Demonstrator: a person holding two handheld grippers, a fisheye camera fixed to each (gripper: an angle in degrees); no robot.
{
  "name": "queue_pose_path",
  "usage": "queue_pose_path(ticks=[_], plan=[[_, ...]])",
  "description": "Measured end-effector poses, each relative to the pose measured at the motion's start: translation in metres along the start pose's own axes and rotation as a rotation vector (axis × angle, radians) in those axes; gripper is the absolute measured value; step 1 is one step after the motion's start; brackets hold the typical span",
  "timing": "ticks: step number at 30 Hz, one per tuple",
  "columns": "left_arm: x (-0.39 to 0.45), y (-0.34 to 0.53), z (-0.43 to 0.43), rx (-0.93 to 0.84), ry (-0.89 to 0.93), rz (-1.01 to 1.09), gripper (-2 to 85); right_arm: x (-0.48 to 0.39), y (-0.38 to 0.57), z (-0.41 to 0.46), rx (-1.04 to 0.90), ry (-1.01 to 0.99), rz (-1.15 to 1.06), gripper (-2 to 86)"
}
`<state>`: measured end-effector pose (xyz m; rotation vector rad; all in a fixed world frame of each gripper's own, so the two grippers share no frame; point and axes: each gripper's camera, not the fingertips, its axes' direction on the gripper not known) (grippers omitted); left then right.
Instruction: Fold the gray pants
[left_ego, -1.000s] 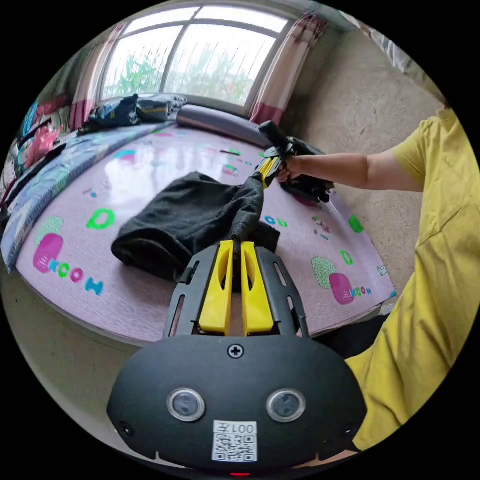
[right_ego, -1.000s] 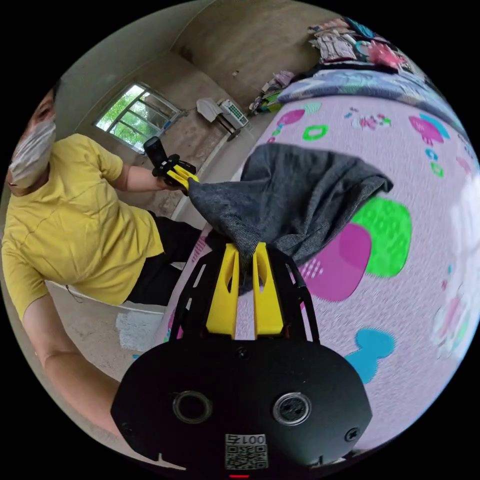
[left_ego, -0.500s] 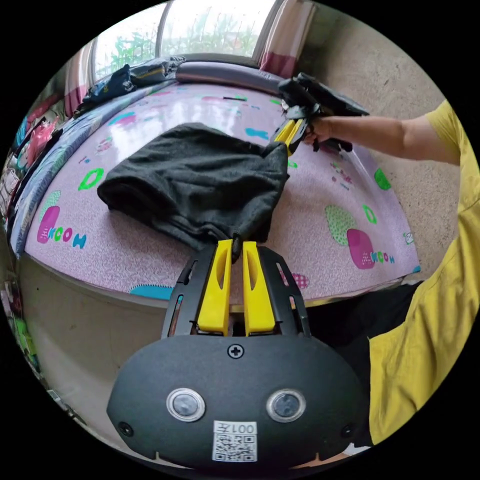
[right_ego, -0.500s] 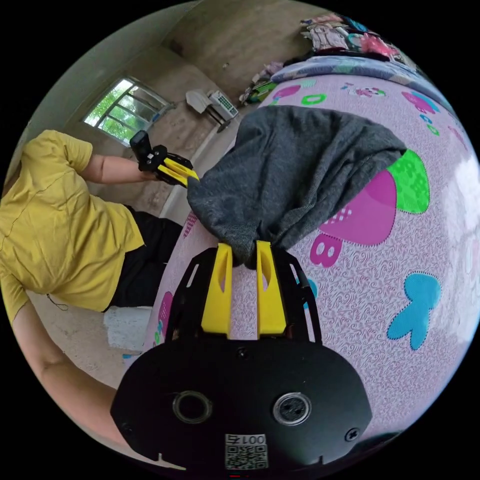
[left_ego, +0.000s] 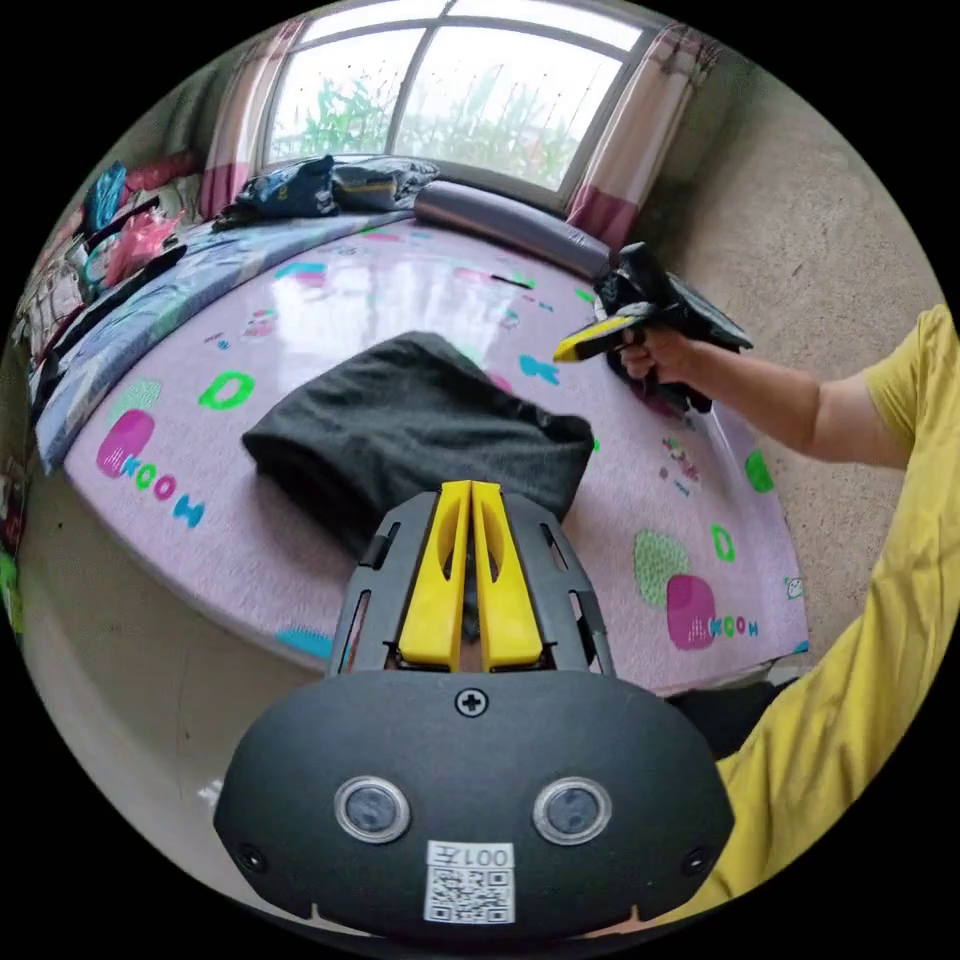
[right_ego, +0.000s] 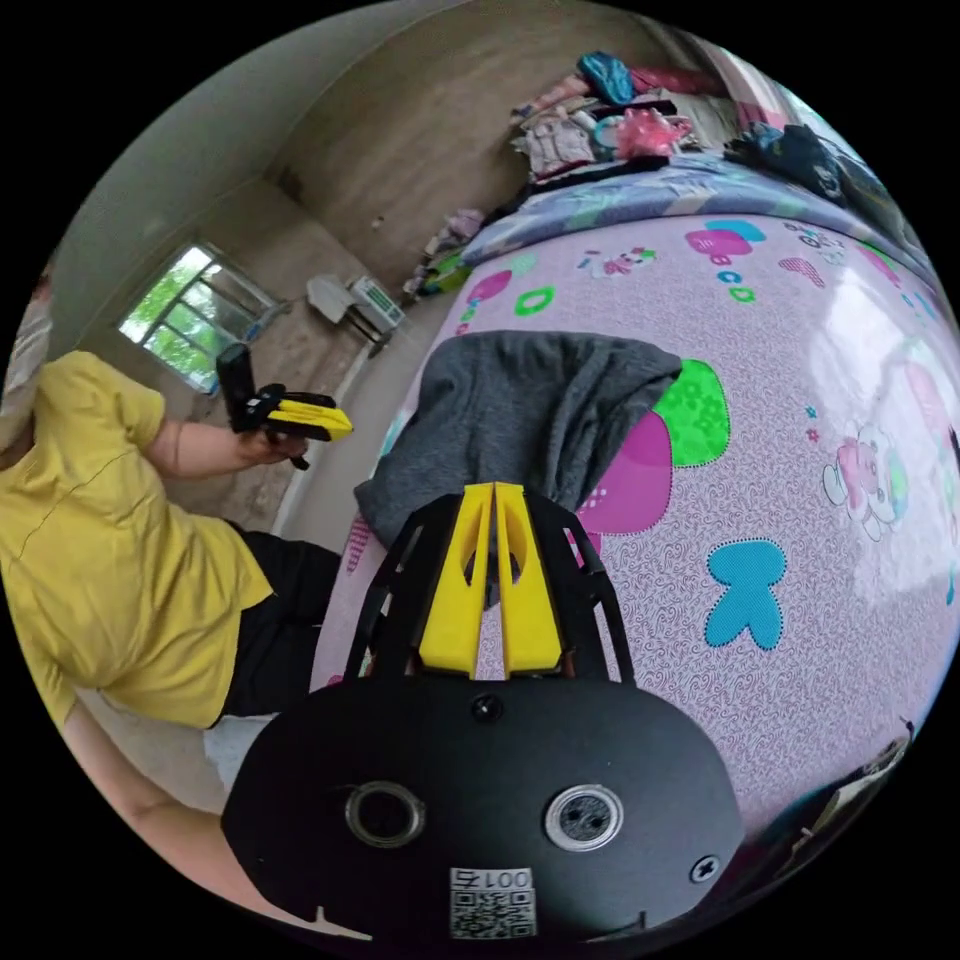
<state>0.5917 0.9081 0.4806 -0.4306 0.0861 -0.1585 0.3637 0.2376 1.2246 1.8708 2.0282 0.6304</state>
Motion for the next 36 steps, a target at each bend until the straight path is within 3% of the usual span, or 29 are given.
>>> queue_pose_path(ticks=[3, 7, 11, 15, 19, 25, 29, 31, 36], plan=[[0.005, -0.035, 0.047, -0.107, 0.077, -0.011, -1.2, -0.016, -0.003, 0.025, -0.054, 0.018, -0.016, 0.8], [0.008, -0.018, 0.088, -0.28, 0.146, -0.062, -1.3, -0.026, 0.029, 0.068, -0.236, 0.024, 0.009, 0.7], [-0.004, -0.005, 0.072, -0.207, 0.275, -0.132, -1.4, -0.006, 0.067, 0.059, -0.103, -0.091, 0.168, 0.7], [-0.014, -0.011, 0.027, -0.169, 0.178, -0.097, -1.4, -0.002, 0.076, 0.043, -0.067, -0.072, 0.217, 0.7], [-0.065, -0.012, -0.02, -0.106, 0.078, -0.304, -1.3, -0.018, 0.066, 0.016, 0.083, -0.061, 0.181, 0.7], [-0.152, -0.023, -0.026, -0.113, 0.127, -0.557, -1.3, -0.045, 0.015, 0.045, 0.202, -0.076, 0.124, 0.7], [-0.162, -0.061, -0.04, 0.004, 0.086, -0.418, -1.3, -0.05, -0.023, 0.098, 0.146, -0.078, 0.145, 0.7], [-0.155, -0.092, -0.05, 0.072, 0.124, -0.223, -1.4, -0.052, -0.033, 0.113, 0.153, -0.115, 0.172, 0.7], [-0.157, -0.131, -0.044, -0.014, 0.148, 0.035, -1.3, -0.081, -0.043, 0.133, 0.118, -0.009, 0.17, 0.7]])
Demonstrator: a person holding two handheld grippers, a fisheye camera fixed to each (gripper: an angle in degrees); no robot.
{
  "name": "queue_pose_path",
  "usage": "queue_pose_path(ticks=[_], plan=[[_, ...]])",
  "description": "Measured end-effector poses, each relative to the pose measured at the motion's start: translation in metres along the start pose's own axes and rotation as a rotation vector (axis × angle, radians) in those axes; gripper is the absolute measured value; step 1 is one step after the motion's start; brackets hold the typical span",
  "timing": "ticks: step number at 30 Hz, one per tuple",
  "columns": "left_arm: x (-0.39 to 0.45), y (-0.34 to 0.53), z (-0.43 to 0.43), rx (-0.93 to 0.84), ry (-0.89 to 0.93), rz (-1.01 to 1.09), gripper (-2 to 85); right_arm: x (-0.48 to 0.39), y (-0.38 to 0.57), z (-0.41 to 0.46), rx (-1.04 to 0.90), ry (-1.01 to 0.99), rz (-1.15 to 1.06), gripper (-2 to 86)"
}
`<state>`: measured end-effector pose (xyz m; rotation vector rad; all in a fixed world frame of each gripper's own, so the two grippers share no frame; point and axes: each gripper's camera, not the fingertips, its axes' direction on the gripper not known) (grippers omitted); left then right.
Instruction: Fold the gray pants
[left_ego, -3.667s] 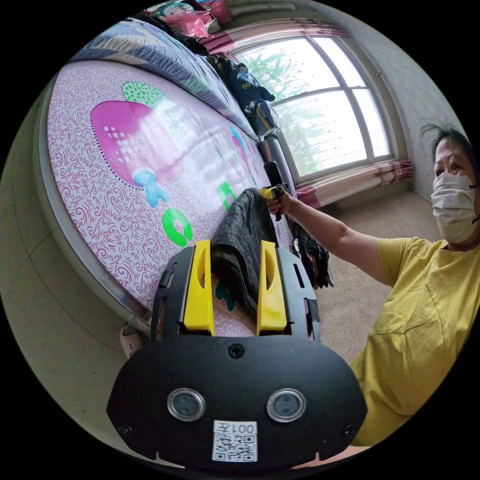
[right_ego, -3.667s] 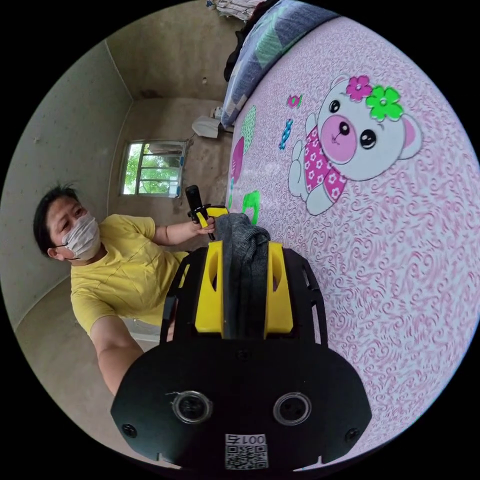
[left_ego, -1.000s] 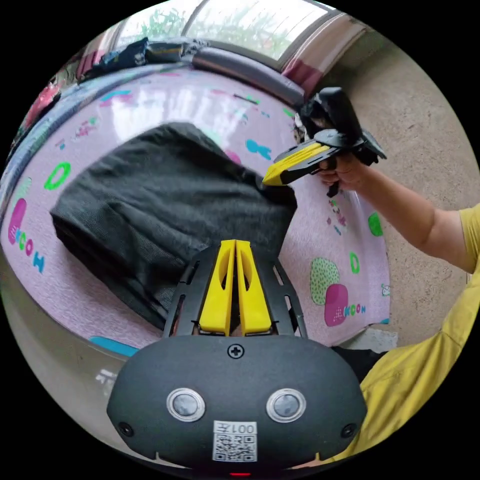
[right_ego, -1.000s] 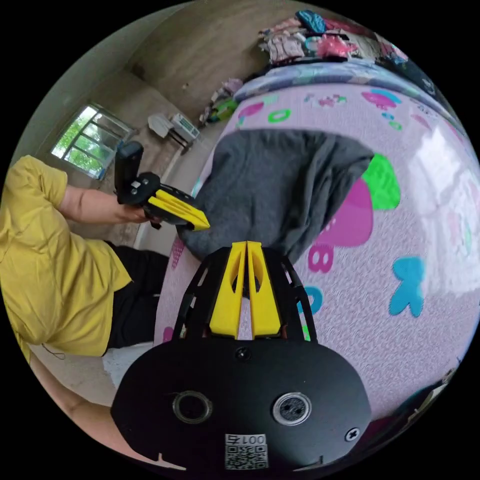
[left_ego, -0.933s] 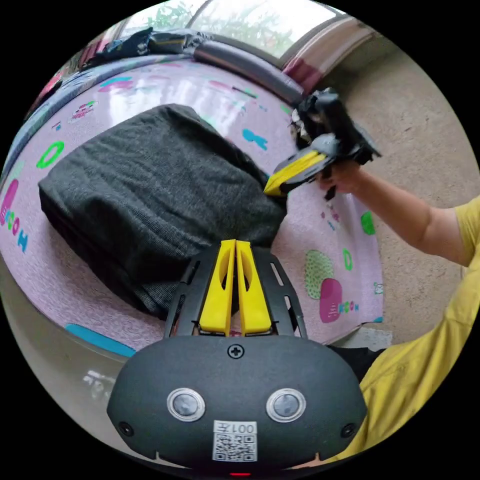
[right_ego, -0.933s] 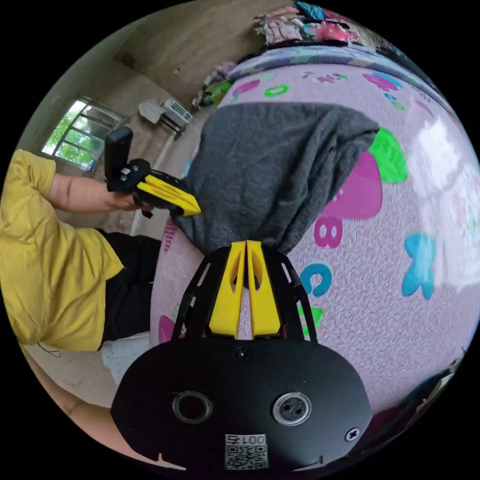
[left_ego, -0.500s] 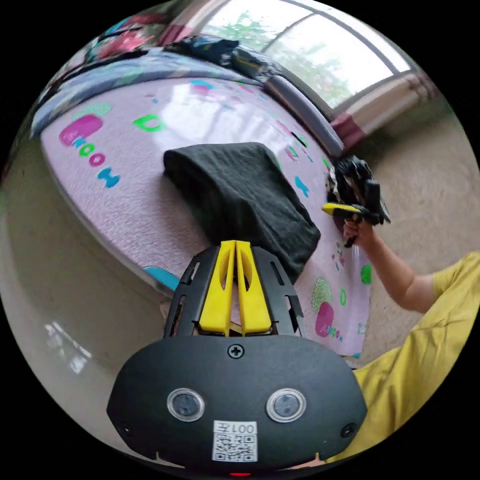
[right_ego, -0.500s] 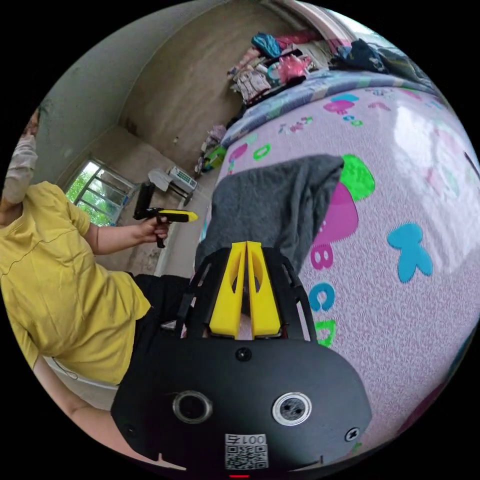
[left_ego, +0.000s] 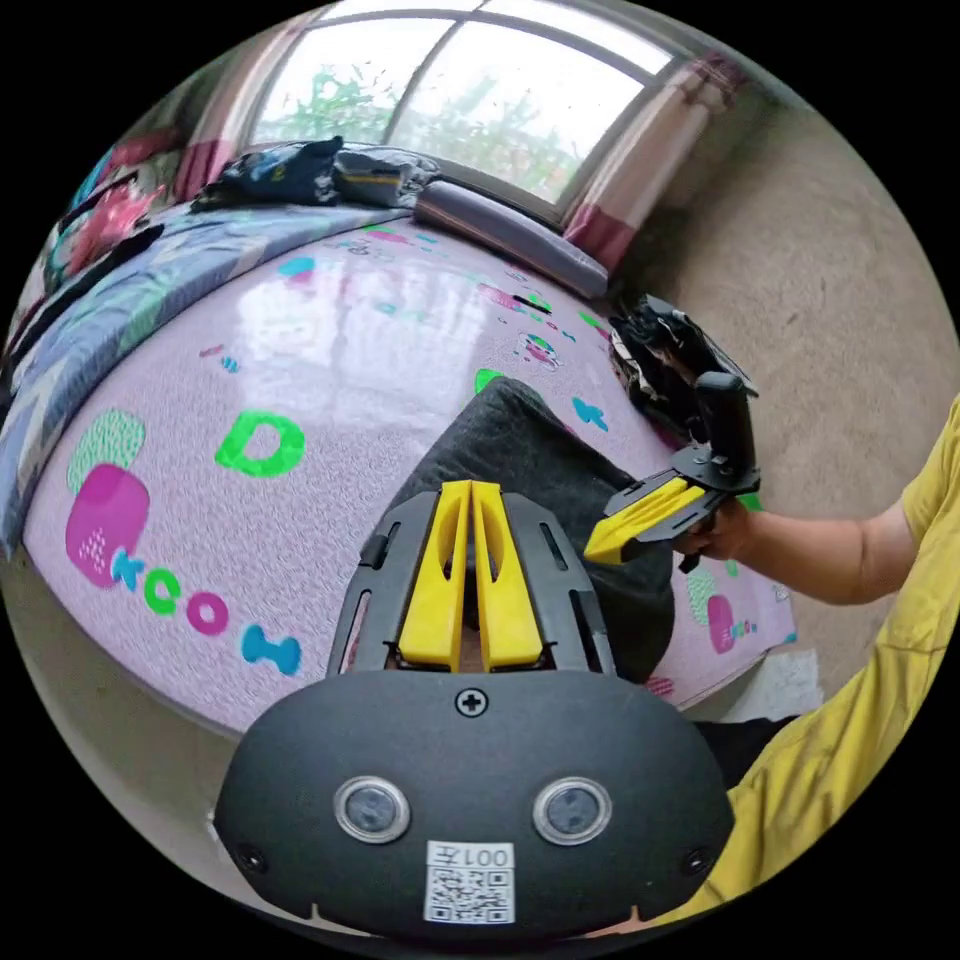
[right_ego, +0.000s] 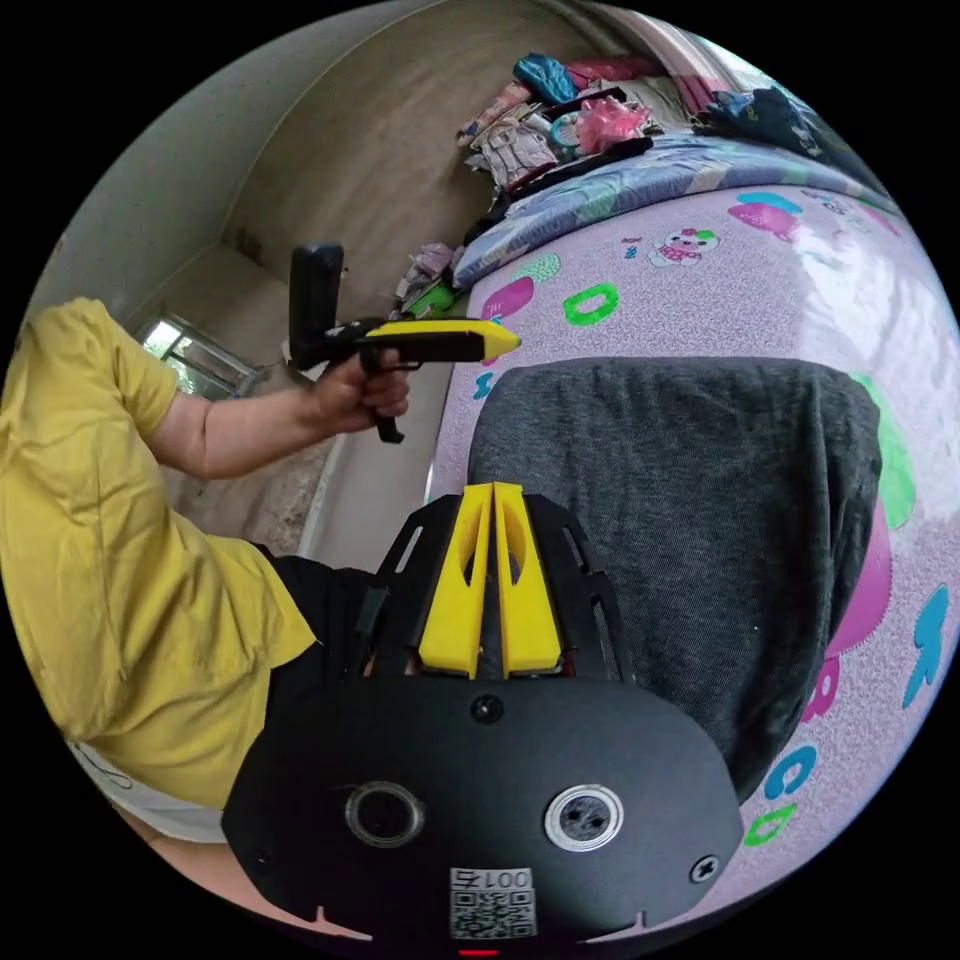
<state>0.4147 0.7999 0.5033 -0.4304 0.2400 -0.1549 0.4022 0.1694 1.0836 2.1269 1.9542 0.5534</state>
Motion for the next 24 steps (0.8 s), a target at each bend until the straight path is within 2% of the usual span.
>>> queue_pose_path(ticks=[3, 6, 8, 12, 18, 21, 24], plan=[[-0.011, -0.014, 0.008, -0.084, 0.043, 0.075, -1.3, -0.011, 0.01, 0.014, -0.023, 0.097, 0.016, 0.6], [-0.021, -0.016, 0.03, -0.241, 0.013, 0.137, -1.4, -0.009, 0.024, 0.055, -0.182, 0.049, 0.005, 0.5], [-0.03, -0.011, 0.04, -0.296, 0.031, 0.12, -1.5, -0.006, 0.034, 0.064, -0.17, 0.032, 0.004, 0.5], [-0.038, -0.012, 0.032, -0.239, 0.099, 0.058, -1.4, 0.001, 0.036, 0.059, -0.162, -0.026, 0.002, 0.5], [-0.033, -0.017, -0.011, -0.102, 0.086, -0.07, -1.5, -0.016, 0.035, 0.028, -0.144, -0.003, -0.125, 0.6], [-0.017, -0.036, -0.035, -0.021, 0.05, -0.042, -1.5, -0.001, 0.046, -0.015, -0.011, 0.132, -0.011, 0.6], [0.014, -0.071, -0.026, -0.013, 0.075, 0.064, -1.4, 0.022, 0.07, -0.048, 0.102, 0.263, 0.145, 0.7]])
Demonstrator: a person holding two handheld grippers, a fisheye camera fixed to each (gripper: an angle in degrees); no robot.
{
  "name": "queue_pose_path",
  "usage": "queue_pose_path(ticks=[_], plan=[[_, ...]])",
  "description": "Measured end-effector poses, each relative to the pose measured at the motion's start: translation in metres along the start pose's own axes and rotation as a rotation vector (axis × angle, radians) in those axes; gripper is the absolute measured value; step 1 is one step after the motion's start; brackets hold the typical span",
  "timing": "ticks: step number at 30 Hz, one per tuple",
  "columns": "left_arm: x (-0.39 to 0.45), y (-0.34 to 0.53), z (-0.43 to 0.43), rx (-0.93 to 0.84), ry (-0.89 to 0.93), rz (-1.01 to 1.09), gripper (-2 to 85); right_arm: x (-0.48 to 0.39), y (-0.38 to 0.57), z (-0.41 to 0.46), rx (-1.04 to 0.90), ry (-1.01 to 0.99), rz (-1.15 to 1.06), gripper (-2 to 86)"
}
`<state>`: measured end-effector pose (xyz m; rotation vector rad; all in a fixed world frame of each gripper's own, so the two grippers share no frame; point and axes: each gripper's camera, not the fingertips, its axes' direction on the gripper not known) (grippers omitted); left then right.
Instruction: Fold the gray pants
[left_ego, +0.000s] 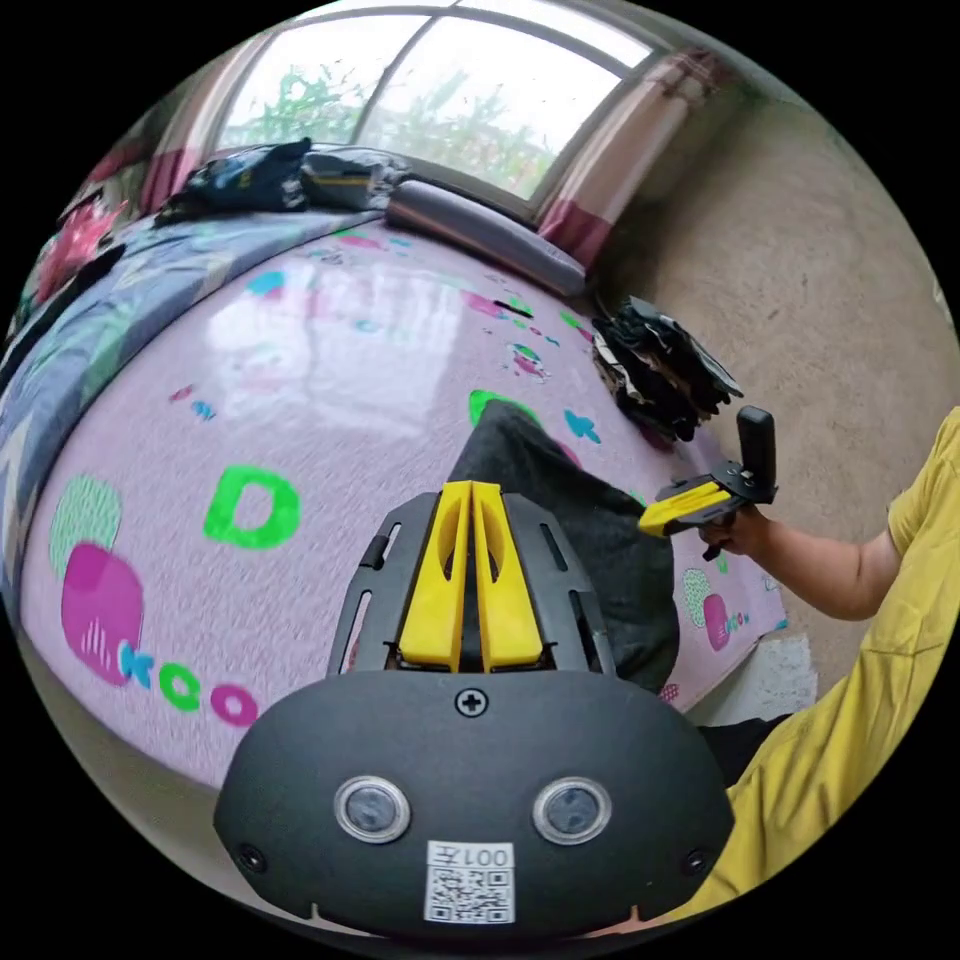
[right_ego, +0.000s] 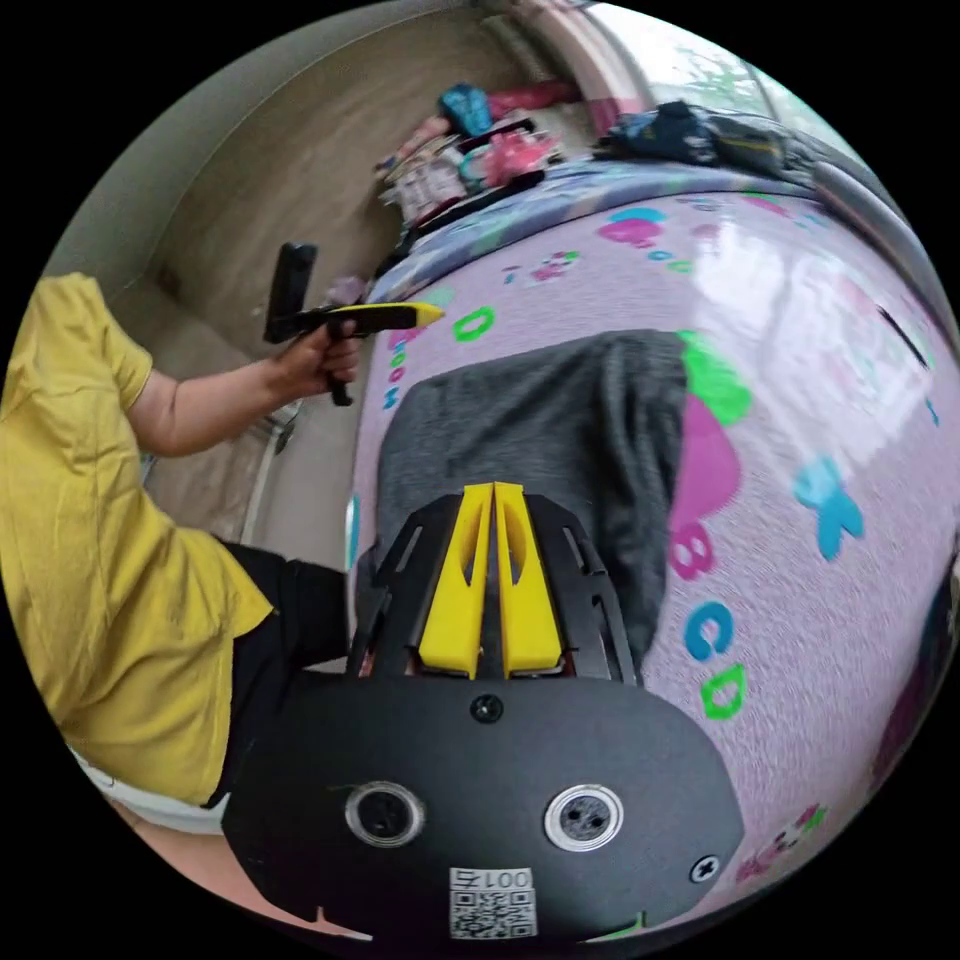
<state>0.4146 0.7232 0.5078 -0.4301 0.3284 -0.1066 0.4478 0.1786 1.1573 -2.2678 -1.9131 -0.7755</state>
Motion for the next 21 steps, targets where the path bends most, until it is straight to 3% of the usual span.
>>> queue_pose_path(ticks=[6, 10, 16, 21], plan=[[0.064, -0.088, 0.068, -0.054, 0.029, 0.325, -1.5, 0.014, 0.035, -0.018, 0.044, 0.167, 0.104, 0.7], [0.095, -0.124, 0.134, -0.379, 0.081, 0.59, -1.6, 0.013, 0.054, -0.009, -0.015, 0.197, 0.117, 0.7], [0.113, -0.122, 0.184, -0.701, 0.128, 0.78, -1.5, 0.024, 0.071, 0.012, -0.073, 0.236, 0.187, 0.6], [0.126, -0.13, 0.195, -0.673, 0.088, 0.803, -1.5, 0.037, 0.081, 0.013, -0.022, 0.18, 0.252, 0.6]])
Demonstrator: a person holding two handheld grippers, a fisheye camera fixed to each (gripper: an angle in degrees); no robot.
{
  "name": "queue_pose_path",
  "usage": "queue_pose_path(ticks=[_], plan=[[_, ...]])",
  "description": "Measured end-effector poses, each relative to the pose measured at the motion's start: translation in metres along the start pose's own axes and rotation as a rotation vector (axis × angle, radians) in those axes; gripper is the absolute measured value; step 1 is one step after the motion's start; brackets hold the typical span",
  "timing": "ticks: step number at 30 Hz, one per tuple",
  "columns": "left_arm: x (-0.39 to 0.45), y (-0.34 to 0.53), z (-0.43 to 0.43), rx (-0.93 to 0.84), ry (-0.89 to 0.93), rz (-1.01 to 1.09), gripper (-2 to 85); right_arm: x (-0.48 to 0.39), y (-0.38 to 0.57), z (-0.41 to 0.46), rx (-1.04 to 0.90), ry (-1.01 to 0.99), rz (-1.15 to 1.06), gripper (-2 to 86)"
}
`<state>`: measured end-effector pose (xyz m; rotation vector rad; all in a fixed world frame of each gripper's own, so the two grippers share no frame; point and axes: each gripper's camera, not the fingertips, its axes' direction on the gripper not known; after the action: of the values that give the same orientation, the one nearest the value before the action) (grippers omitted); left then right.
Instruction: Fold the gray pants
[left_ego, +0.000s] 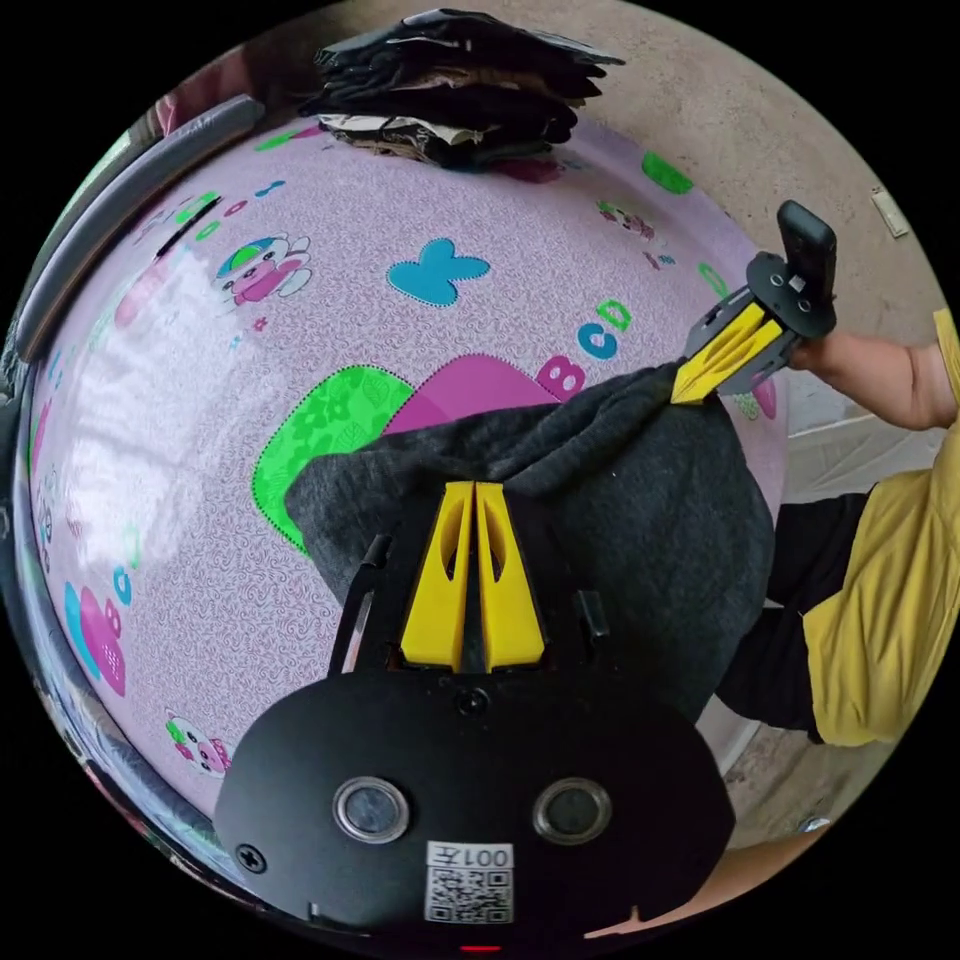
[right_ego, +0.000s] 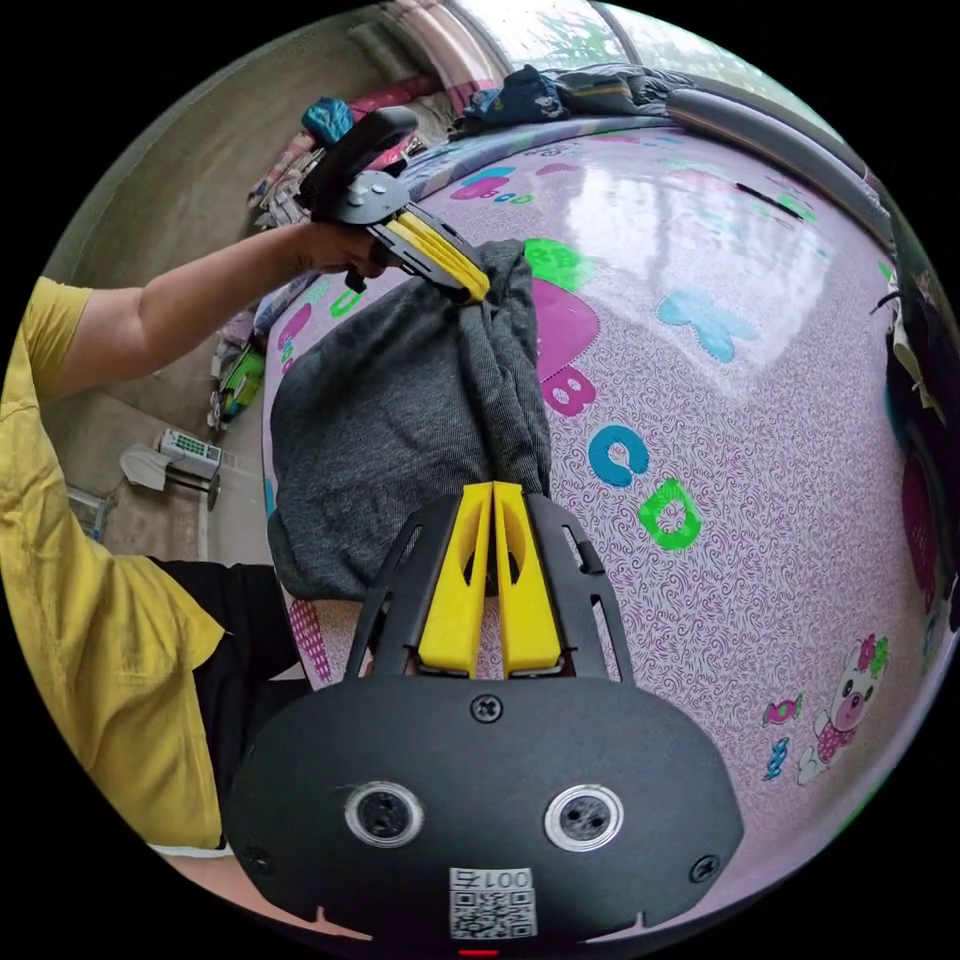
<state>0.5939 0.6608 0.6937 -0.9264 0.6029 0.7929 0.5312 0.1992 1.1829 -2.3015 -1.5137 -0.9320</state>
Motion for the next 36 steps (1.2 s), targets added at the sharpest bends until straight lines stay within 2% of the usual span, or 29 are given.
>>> queue_pose_path(ticks=[2, 4, 7, 9, 16, 19, 22, 25, 29, 32, 36], plan=[[-0.009, -0.001, -0.003, 0.05, -0.034, -0.088, -1.4, 0.003, 0.002, 0.001, 0.009, -0.007, 0.006, 0.5], [-0.034, 0.006, -0.01, 0.127, -0.077, -0.305, -1.4, 0.005, 0.004, 0.002, 0.015, -0.011, 0.011, 0.5], [-0.064, 0.023, -0.016, 0.209, -0.005, -0.52, -1.3, 0.009, 0.006, 0.004, 0.023, -0.024, 0.023, 0.5], [-0.066, 0.03, -0.022, 0.257, 0.021, -0.533, -1.3, 0.011, 0.007, 0.005, 0.024, -0.031, 0.026, 0.5], [-0.02, 0.089, -0.065, 0.453, -0.074, -0.625, -1.4, 0.02, 0.011, 0.005, 0.037, -0.073, 0.054, 0.7], [0.004, 0.136, -0.076, 0.474, -0.088, -0.735, -1.4, 0.009, 0.015, -0.01, 0.12, -0.014, 0.013, 0.7], [0.017, 0.185, -0.085, 0.498, -0.062, -0.864, -1.5, -0.006, 0.014, -0.02, 0.171, -0.036, -0.063, 0.7], [0.029, 0.223, -0.089, 0.555, -0.001, -0.965, -1.5, -0.024, 0.002, -0.015, 0.138, -0.112, -0.158, 0.6], [0.043, 0.244, -0.076, 0.541, 0.065, -1.066, -1.4, -0.061, -0.017, 0.008, 0.076, -0.323, -0.286, 0.6], [0.057, 0.255, -0.066, 0.504, 0.058, -1.156, -1.4, -0.097, -0.02, 0.03, -0.009, -0.326, -0.406, 0.7], [0.075, 0.263, -0.045, 0.473, 0.15, -1.223, -1.4, -0.118, -0.017, 0.049, -0.079, -0.284, -0.458, 0.7]])
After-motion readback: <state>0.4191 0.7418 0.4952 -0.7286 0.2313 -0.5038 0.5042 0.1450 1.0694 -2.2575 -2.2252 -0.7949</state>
